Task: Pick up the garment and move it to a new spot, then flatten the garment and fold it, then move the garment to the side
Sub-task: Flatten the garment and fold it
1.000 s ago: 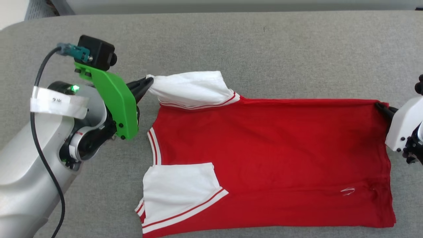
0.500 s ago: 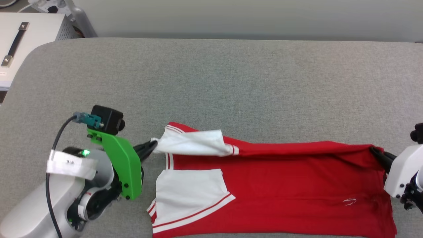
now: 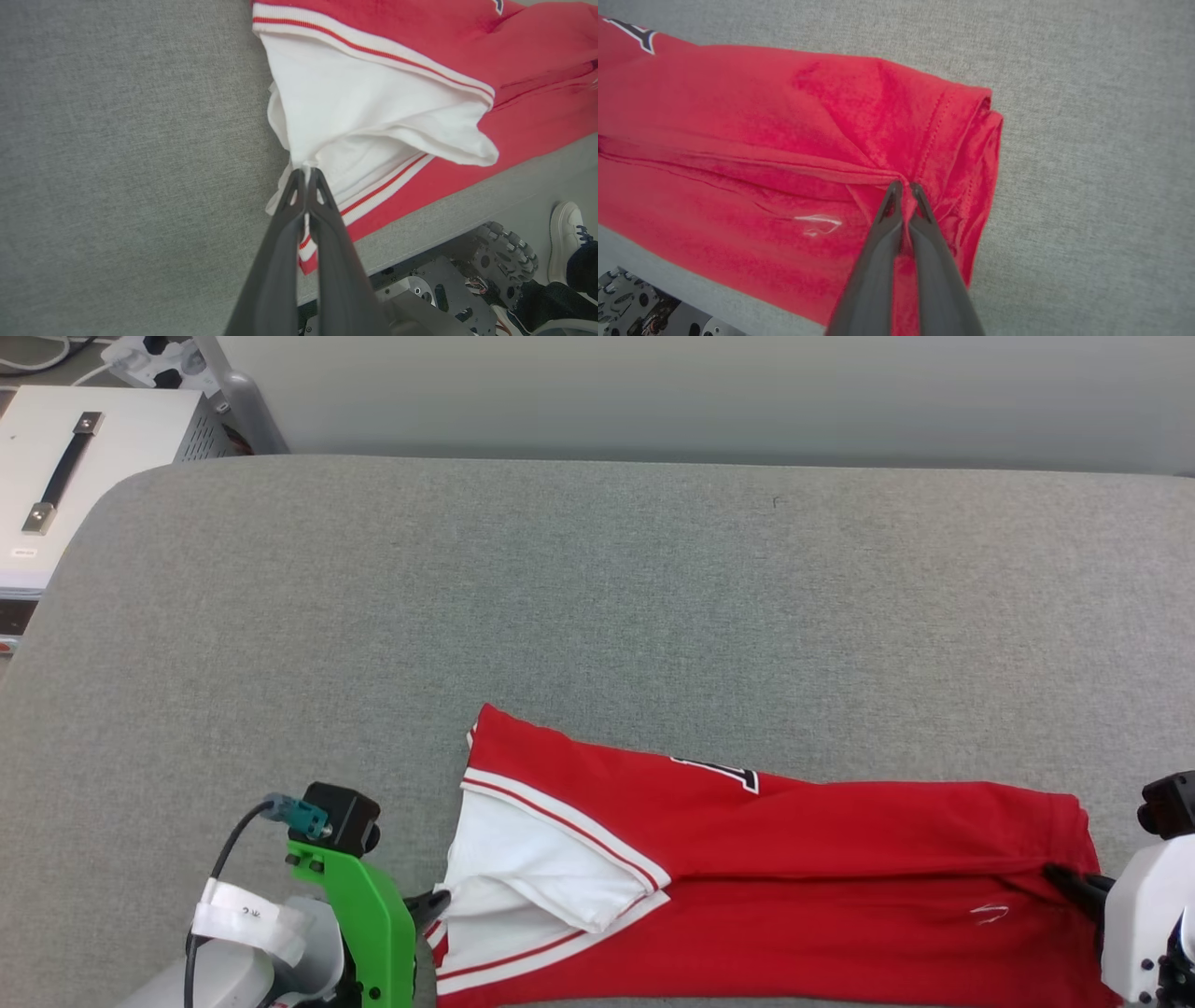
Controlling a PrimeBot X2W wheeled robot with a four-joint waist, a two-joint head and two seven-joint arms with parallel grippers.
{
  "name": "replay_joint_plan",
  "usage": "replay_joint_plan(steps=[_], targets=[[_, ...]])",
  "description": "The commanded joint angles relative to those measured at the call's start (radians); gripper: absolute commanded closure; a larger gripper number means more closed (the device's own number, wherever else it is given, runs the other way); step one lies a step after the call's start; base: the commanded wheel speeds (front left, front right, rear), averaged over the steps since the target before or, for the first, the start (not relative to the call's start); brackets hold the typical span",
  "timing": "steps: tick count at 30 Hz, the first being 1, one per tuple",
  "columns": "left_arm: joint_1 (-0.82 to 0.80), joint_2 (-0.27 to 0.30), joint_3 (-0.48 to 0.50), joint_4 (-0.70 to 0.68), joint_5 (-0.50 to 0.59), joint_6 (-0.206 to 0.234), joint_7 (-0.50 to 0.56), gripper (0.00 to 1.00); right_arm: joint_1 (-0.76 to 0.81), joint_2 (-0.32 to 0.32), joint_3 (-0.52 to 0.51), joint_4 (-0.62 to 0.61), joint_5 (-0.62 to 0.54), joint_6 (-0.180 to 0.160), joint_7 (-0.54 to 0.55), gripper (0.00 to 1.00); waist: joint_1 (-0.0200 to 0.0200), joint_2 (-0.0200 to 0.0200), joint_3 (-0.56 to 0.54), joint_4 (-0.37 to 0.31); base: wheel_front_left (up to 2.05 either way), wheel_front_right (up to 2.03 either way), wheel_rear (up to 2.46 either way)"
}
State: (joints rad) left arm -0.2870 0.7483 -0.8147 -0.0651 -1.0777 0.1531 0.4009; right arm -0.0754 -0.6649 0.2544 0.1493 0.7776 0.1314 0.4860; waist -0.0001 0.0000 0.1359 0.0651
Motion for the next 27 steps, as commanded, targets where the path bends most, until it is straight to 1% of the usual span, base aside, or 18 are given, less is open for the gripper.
replay_joint_plan(steps=[1,4,8,17,18,19,20,27], targets=[[0.016,-0.012,-0.004,0.014,0.013,-0.006,-0.009,1.0,0.017,-0.01,0.008,-0.004,-0.006,-0.001,0.009,1.0,0.0001,0.0,0.002,-0.001,0.0,0.0,0.0],[0.019,-0.027,-0.019,0.042,0.022,-0.015,-0.014,1.0,0.027,-0.026,0.025,-0.004,-0.012,-0.001,0.028,1.0,0.0001,0.0,0.003,-0.002,0.0,0.0,0.0],[0.019,-0.044,-0.036,0.074,0.031,-0.026,-0.018,1.0,0.036,-0.033,0.037,-0.001,-0.019,-0.001,0.032,1.0,0.0001,0.0,0.006,-0.003,0.0,0.0,0.0],[0.004,-0.069,-0.064,0.127,0.058,-0.047,-0.022,1.0,0.023,-0.023,0.072,0.018,-0.044,-0.001,0.024,1.0,0.0001,0.0,0.027,-0.004,0.0,0.0,0.0],[0.001,-0.071,-0.069,0.133,0.065,-0.048,-0.021,0.73,0.02,-0.02,0.075,0.022,-0.044,-0.001,0.026,0.73,0.0001,0.0,0.029,-0.004,0.0,0.0,0.0],[-0.002,-0.071,-0.073,0.137,0.07,-0.049,-0.02,0.57,0.017,-0.018,0.077,0.022,-0.045,-0.001,0.025,0.33,0.0001,0.0,0.031,-0.005,0.0,0.0,0.0],[-0.004,-0.073,-0.077,0.142,0.076,-0.051,-0.02,0.0,0.014,-0.015,0.078,0.025,-0.045,-0.001,0.023,0.0,0.0001,0.0,0.033,-0.005,0.0,0.0,0.0],[0.001,-0.088,-0.079,0.162,0.08,-0.052,-0.043,0.0,0.016,-0.005,0.078,0.028,-0.022,-0.001,0.032,0.0,0.0001,0.0,0.001,-0.01,0.0,0.0,0.0]])
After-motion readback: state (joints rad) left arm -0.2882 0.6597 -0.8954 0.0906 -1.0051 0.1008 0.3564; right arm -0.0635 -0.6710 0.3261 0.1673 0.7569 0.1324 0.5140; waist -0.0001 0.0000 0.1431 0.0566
